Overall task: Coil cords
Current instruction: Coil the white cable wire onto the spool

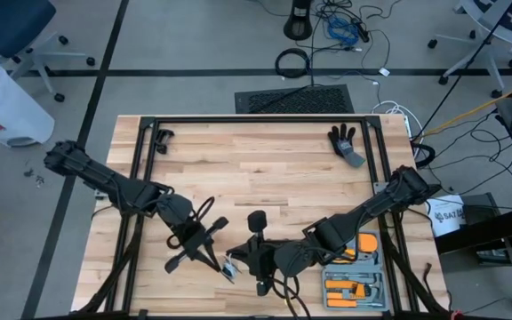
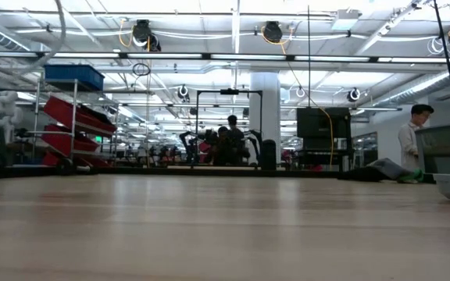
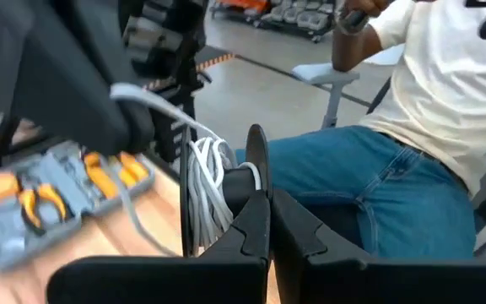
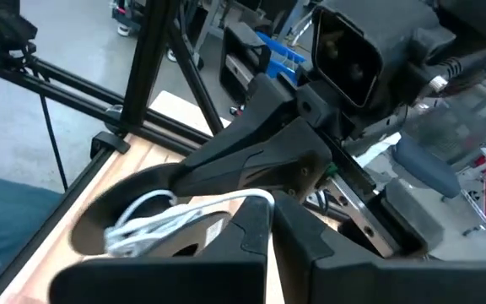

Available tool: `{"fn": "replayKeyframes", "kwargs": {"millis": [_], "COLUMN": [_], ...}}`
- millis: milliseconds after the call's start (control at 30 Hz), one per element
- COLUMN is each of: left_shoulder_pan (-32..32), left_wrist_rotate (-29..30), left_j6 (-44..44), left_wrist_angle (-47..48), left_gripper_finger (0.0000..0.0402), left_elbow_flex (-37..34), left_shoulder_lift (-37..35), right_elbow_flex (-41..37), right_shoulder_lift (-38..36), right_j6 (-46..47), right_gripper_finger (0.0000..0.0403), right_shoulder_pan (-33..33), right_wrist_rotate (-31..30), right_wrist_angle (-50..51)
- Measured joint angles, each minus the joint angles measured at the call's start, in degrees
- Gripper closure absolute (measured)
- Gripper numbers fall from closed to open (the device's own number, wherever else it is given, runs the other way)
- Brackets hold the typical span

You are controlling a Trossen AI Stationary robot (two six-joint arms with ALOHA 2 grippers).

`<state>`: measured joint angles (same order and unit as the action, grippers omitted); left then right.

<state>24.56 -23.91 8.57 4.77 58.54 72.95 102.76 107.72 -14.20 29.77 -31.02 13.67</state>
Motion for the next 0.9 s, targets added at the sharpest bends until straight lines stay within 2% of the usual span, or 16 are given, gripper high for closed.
{"fn": "replayKeyframes", "kwargs": {"millis": [67, 200, 433, 667, 900], "left_shoulder_pan": [0.03, 0.08, 0.08, 0.51, 0.58], "left_wrist_rotate": [-0.78, -1.21, -2.83, -6.79, -6.94], "left_j6": [1.37, 4.08, 4.41, 7.04, 7.33], "left_wrist_angle": [-1.38, -3.53, -4.62, -6.00, -8.28], "left_gripper_finger": [0.0400, 0.0400, 0.0400, 0.0400, 0.0400], "left_elbow_flex": [0.00, -0.04, -0.04, -0.04, -0.04], "left_shoulder_lift": [0.67, 1.00, 1.00, 1.03, 1.03], "right_elbow_flex": [0.00, 0.04, 0.09, 0.09, 0.07], "right_shoulder_lift": [0.09, 0.24, 1.12, 1.14, 1.85], "right_j6": [0.03, 0.49, 1.07, 1.55, 3.48], "right_gripper_finger": [0.0403, 0.0403, 0.0403, 0.0403, 0.0403], "right_shoulder_pan": [-0.19, -1.34, -2.41, -3.85, -5.28], "right_wrist_rotate": [0.76, 7.22, 9.18, 18.76, 22.80], "right_wrist_angle": [-0.15, -0.45, -2.25, -2.39, -3.93]}}
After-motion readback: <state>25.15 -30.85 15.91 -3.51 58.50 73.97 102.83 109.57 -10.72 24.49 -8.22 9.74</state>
